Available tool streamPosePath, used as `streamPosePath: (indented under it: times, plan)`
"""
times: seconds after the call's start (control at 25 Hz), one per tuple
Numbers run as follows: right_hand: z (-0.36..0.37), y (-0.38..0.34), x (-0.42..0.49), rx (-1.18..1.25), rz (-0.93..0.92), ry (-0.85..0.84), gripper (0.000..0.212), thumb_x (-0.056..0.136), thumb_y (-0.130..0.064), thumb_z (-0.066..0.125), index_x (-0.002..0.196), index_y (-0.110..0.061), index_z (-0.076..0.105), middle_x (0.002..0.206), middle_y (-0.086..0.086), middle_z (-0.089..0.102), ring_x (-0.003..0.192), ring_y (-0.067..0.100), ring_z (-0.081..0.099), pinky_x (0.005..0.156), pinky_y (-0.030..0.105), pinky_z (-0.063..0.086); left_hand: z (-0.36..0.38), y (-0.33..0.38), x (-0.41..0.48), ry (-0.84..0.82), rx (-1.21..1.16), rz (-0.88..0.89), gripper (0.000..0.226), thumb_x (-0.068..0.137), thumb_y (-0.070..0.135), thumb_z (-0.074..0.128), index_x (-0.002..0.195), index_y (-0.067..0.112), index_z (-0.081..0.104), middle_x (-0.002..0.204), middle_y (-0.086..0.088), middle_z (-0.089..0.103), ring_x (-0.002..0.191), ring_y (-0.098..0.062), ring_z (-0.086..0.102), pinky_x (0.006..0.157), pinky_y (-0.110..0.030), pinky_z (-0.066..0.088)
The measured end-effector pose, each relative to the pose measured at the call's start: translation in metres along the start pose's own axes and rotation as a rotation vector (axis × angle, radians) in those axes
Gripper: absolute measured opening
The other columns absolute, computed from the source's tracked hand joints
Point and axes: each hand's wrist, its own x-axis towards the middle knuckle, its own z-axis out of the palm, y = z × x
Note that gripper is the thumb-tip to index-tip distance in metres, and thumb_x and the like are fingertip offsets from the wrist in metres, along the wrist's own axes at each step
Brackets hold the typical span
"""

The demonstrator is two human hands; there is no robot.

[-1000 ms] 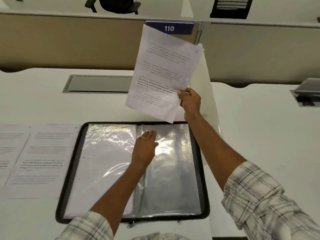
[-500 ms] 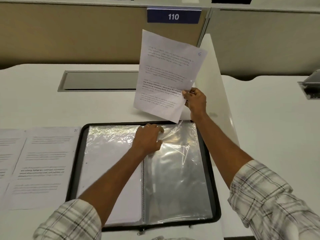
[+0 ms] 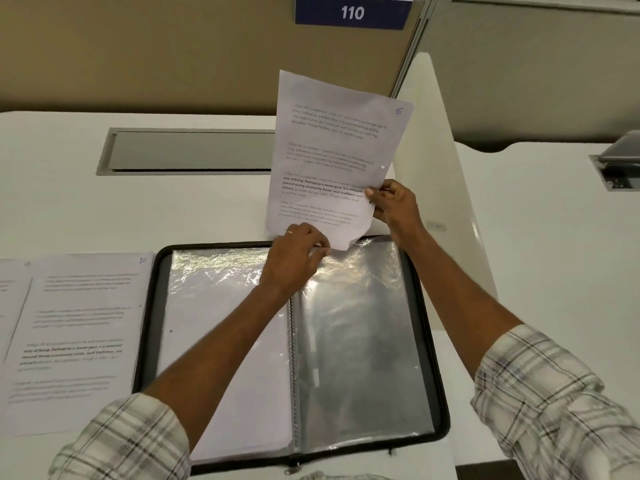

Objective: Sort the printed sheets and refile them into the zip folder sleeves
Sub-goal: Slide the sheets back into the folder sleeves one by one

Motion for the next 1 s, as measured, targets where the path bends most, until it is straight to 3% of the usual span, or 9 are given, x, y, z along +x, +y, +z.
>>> streamPosePath:
  times: [0.24, 0.36, 0.44, 0.72, 0.88, 1.0]
  plan:
    - [-0.008, -0.007, 0.002, -0.040, -0.074, 0.039, 0.021, 0.094, -0.009, 0.071, 0.114, -0.004, 0.064, 0.112, 0.015, 0.074, 0.101, 0.022, 0.073, 0.091, 0.041, 0.061, 0.004, -0.002, -0.004, 0.034, -0.071, 0.011, 0.014, 0.102, 0.040, 0.060, 0.106, 0.028, 0.067, 0.092, 0.013, 0.073, 0.083, -0.011, 0.068, 0.086, -0.044, 0.053]
    - [-0.008, -0.012, 0.006, -0.015, -0.127, 0.028, 0.018, 0.096, -0.008, 0.069, 0.112, -0.005, 0.063, 0.112, 0.015, 0.073, 0.102, 0.023, 0.071, 0.094, 0.047, 0.059, 0.003, 0.001, -0.005, -0.063, -0.111, 0.014, 0.019, 0.102, 0.039, 0.059, 0.119, 0.035, 0.067, 0.108, 0.016, 0.070, 0.106, -0.009, 0.065, 0.104, -0.043, 0.042]
    - [-0.005, -0.014, 0.009, -0.008, -0.136, -0.013, 0.023, 0.097, -0.009, 0.068, 0.118, -0.003, 0.062, 0.118, 0.016, 0.072, 0.106, 0.026, 0.070, 0.097, 0.050, 0.057, 0.004, 0.002, -0.006, -0.077, -0.094, 0.031, 0.021, 0.102, 0.034, 0.058, 0.121, 0.038, 0.067, 0.114, 0.017, 0.068, 0.116, -0.009, 0.060, 0.107, -0.045, 0.036]
    - [-0.001, -0.016, 0.014, -0.061, -0.116, -0.069, 0.035, 0.098, -0.012, 0.068, 0.127, 0.004, 0.058, 0.126, 0.021, 0.068, 0.116, 0.034, 0.067, 0.099, 0.054, 0.055, 0.010, 0.003, -0.004, -0.033, -0.176, 0.033, 0.027, 0.099, 0.022, 0.062, 0.118, 0.041, 0.066, 0.109, 0.017, 0.068, 0.108, -0.006, 0.063, 0.102, -0.049, 0.045]
    - [-0.005, -0.014, 0.011, -0.128, -0.086, -0.090, 0.039, 0.098, -0.016, 0.068, 0.132, -0.002, 0.058, 0.127, 0.015, 0.069, 0.118, 0.034, 0.066, 0.097, 0.052, 0.057, 0.011, -0.002, 0.000, 0.014, -0.210, 0.025, 0.023, 0.097, 0.030, 0.064, 0.119, 0.031, 0.067, 0.104, 0.013, 0.071, 0.097, -0.009, 0.068, 0.088, -0.048, 0.054]
    - [-0.012, -0.009, 0.010, -0.267, -0.134, -0.012, 0.034, 0.097, -0.022, 0.069, 0.128, -0.009, 0.061, 0.122, 0.007, 0.072, 0.112, 0.026, 0.069, 0.098, 0.052, 0.056, 0.008, -0.003, 0.001, 0.020, -0.253, -0.061, 0.027, 0.091, 0.041, 0.072, 0.117, 0.034, 0.065, 0.097, 0.018, 0.070, 0.093, -0.005, 0.067, 0.090, -0.047, 0.055]
